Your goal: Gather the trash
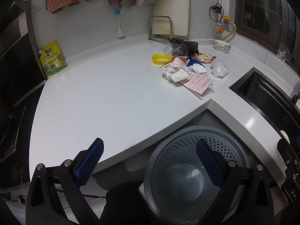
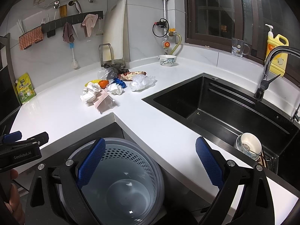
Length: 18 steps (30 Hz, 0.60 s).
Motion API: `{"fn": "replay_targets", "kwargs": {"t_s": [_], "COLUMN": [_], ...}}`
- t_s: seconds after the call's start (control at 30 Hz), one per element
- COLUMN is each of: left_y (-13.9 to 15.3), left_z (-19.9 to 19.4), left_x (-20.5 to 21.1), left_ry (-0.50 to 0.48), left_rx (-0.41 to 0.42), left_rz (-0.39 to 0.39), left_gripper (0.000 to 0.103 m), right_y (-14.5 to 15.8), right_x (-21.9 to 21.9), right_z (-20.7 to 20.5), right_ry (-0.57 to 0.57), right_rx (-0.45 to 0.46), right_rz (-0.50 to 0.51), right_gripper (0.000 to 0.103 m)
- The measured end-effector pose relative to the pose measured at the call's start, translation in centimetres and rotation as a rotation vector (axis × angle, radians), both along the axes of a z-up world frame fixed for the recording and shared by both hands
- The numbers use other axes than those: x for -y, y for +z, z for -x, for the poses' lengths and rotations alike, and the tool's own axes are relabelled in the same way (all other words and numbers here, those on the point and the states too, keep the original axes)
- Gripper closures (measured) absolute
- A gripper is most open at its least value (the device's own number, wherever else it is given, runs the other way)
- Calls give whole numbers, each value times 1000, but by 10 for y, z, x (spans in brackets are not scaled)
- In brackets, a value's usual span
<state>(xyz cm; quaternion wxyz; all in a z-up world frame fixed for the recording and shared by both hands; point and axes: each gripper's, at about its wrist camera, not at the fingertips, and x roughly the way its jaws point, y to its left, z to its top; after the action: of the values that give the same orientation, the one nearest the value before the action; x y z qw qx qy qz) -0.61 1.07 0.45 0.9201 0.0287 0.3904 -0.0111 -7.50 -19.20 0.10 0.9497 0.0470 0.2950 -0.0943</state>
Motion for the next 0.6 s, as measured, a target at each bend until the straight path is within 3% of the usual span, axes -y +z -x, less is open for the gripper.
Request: {"fn": "replay_targets", "kwargs": {"t_s": [0.33, 0.6], "left_y": [-9, -13], "left_z": [-18, -61], "left_x": [6, 26], "left_ry": [23, 24], "left_rx": [-28, -39], "left_rz": [17, -1], "left_gripper": [6, 6], "right_y": [-6, -4], "right_x": [8, 32], "right_z": [-17, -48], "right_ry": [42, 80], "right_rx": [-6, -2], "right_rz": [-15, -30], "right_gripper": [11, 11]}}
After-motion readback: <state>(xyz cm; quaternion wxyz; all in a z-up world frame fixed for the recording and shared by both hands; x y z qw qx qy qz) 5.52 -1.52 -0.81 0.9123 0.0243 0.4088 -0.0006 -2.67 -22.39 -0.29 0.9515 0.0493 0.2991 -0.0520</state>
